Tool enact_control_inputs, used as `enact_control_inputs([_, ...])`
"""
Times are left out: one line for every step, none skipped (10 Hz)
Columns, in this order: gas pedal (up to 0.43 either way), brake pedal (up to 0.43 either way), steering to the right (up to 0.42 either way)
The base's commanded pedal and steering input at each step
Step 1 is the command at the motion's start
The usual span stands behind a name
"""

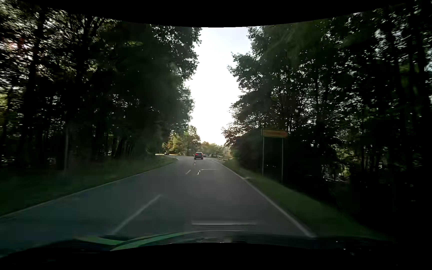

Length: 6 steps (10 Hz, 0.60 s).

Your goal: Follow the waypoints while adhering to traffic rules and regulations

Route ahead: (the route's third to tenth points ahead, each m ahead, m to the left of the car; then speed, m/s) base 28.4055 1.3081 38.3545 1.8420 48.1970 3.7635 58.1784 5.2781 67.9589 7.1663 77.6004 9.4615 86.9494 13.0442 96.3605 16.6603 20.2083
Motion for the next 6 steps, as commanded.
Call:
enact_control_inputs([0.059,0.0,-0.015])
enact_control_inputs([0.059,0.0,-0.016])
enact_control_inputs([0.059,0.0,-0.017])
enact_control_inputs([0.067,0.0,-0.017])
enact_control_inputs([0.067,0.0,-0.017])
enact_control_inputs([0.079,0.0,-0.017])
